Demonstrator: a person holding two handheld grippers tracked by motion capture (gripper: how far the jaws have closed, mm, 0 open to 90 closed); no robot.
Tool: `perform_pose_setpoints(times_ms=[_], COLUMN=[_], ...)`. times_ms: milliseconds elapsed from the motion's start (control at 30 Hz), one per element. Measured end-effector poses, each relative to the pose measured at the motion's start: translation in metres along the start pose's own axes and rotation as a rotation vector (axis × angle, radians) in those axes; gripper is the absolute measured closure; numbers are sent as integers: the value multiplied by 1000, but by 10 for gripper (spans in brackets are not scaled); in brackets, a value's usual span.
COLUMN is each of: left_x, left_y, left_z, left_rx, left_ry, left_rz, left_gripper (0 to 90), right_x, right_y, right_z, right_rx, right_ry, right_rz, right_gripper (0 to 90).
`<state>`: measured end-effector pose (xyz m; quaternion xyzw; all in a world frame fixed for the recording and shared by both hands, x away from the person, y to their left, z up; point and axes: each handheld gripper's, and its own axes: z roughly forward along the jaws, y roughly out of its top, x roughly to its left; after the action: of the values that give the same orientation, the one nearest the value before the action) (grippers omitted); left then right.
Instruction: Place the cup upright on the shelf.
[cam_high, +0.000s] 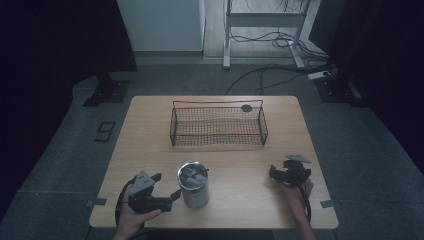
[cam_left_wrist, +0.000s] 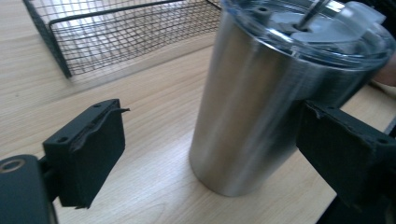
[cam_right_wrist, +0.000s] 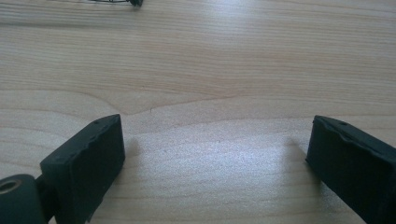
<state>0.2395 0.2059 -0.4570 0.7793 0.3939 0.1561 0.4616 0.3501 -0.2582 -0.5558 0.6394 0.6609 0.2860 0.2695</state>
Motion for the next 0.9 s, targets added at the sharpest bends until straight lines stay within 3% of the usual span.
perform_pose_setpoints(times_ms=[367, 900], left_x=[-13, -24], left_y=[0, 3], left_z=[12, 33], left_rx=[17, 34], left_ry=[-45, -59], left_rz=[27, 37], left_gripper=[8, 0], right_x=[0, 0], right_y=[0, 0], right_z=[0, 0], right_rx=[-1, 0], right_ry=[0, 0], right_rz=[0, -2], right_gripper=[43, 43])
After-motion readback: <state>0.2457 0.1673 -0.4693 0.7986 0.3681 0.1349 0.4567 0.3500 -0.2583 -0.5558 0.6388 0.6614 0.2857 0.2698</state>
